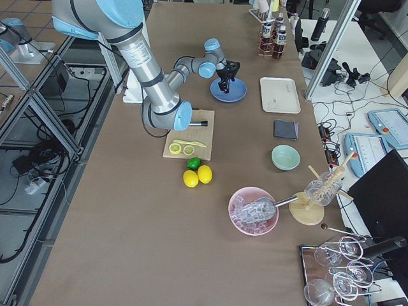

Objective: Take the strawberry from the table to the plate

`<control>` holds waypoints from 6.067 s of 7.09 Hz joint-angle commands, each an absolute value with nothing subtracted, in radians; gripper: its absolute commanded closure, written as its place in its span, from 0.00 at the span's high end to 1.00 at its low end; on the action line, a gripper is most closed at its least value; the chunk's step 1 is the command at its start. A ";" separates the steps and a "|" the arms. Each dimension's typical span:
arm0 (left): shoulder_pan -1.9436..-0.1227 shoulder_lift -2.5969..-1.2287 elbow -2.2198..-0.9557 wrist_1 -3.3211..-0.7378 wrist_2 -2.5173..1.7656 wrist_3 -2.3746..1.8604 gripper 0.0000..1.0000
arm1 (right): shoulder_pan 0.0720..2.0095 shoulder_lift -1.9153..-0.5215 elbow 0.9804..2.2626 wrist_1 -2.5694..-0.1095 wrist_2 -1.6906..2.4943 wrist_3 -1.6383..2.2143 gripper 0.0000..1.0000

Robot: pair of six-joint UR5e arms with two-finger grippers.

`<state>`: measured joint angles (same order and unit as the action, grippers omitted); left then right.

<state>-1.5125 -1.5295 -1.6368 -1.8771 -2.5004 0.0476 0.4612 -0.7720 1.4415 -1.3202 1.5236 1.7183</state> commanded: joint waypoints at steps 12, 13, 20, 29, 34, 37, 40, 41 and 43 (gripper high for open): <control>-1.534 -1.688 -1.614 -1.344 -2.348 0.399 0.98 | 1.378 -1.443 1.925 -1.890 2.137 0.114 1.00; -1.563 -1.754 -1.614 -1.225 -2.306 0.450 0.98 | 1.434 -1.484 1.911 -1.887 2.140 0.030 1.00; -1.569 -1.694 -1.612 -1.221 -2.316 0.443 0.98 | 1.609 -1.677 1.612 -1.316 2.261 0.080 1.00; -1.566 -1.689 -1.605 -1.227 -2.316 0.440 0.98 | 1.609 -1.697 1.732 -1.506 2.253 0.066 1.00; -1.568 -1.647 -1.508 -1.417 -2.428 0.436 0.98 | 1.606 -1.697 1.724 -1.506 2.255 0.066 1.00; -1.569 -1.644 -1.508 -1.419 -2.430 0.436 0.98 | 1.606 -1.697 1.726 -1.505 2.255 0.066 1.00; -1.569 -1.635 -1.508 -1.420 -2.433 0.437 0.98 | 1.603 -1.697 1.726 -1.505 2.260 0.066 1.00; -1.569 -1.635 -1.505 -1.420 -2.433 0.437 0.98 | 1.603 -1.697 1.726 -1.506 2.260 0.066 1.00; -1.569 -1.635 -1.505 -1.420 -2.434 0.439 0.98 | 1.601 -1.697 1.724 -1.506 2.260 0.066 1.00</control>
<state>-1.5693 -1.6353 -1.5054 -1.4205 -2.4333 0.4382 1.6021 -1.6966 1.7256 -1.5055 2.2595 0.0659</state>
